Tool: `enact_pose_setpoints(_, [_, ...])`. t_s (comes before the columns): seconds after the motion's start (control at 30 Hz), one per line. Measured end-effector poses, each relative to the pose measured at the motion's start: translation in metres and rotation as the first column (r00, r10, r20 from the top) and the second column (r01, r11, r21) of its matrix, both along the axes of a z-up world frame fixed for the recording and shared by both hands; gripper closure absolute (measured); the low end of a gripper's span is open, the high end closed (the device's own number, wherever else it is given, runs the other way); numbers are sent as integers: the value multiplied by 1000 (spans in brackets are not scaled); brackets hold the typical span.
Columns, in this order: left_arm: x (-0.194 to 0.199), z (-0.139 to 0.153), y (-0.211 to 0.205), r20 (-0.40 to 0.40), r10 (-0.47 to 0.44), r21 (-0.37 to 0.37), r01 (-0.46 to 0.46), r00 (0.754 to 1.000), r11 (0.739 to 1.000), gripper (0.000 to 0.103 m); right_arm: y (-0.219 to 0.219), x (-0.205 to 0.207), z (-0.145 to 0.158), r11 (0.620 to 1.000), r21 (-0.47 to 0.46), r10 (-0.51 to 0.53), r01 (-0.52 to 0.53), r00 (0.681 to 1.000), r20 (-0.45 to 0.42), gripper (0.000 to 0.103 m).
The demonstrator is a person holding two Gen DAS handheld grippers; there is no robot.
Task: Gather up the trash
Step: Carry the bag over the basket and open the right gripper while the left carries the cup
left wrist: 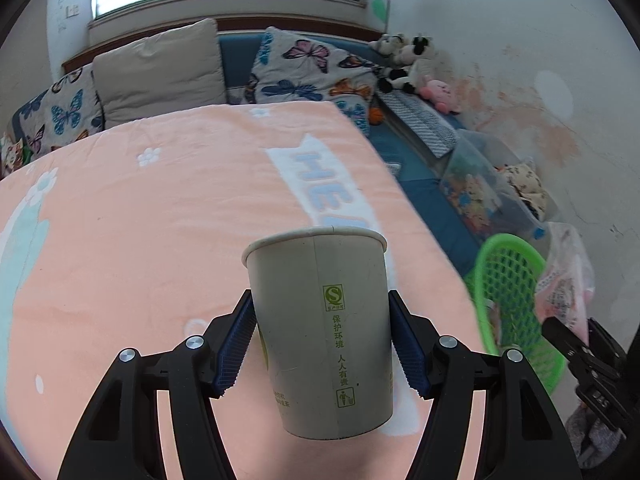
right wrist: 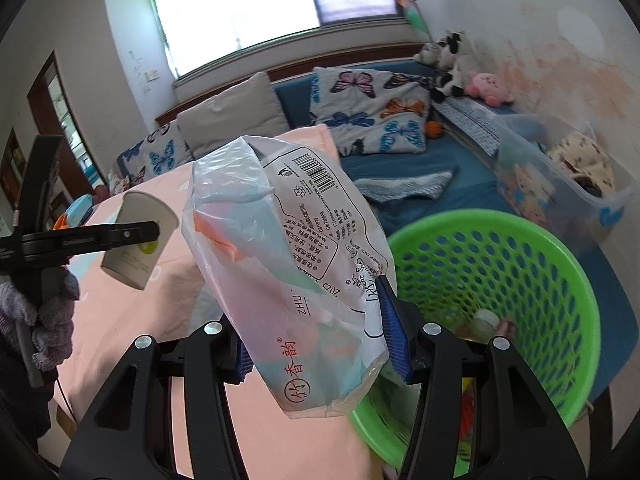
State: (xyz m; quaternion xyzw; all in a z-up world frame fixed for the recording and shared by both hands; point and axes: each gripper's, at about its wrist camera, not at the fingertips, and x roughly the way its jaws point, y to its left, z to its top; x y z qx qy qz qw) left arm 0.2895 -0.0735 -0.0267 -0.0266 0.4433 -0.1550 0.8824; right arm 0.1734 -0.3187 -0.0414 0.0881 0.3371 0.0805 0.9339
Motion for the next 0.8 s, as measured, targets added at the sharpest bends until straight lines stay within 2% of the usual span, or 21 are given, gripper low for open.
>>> enact_pose_setpoints(0.43, [-34,16,-60,29,-109,12,108,994,994,40,-58,-36,-13,991,40,-128,128,992,-17,48])
enact_pose_setpoints(0.8, [-43,24,-104,40,-178,21,178,983,984,40,-102,-40,-29,971,64,-225,229,972,-67,42])
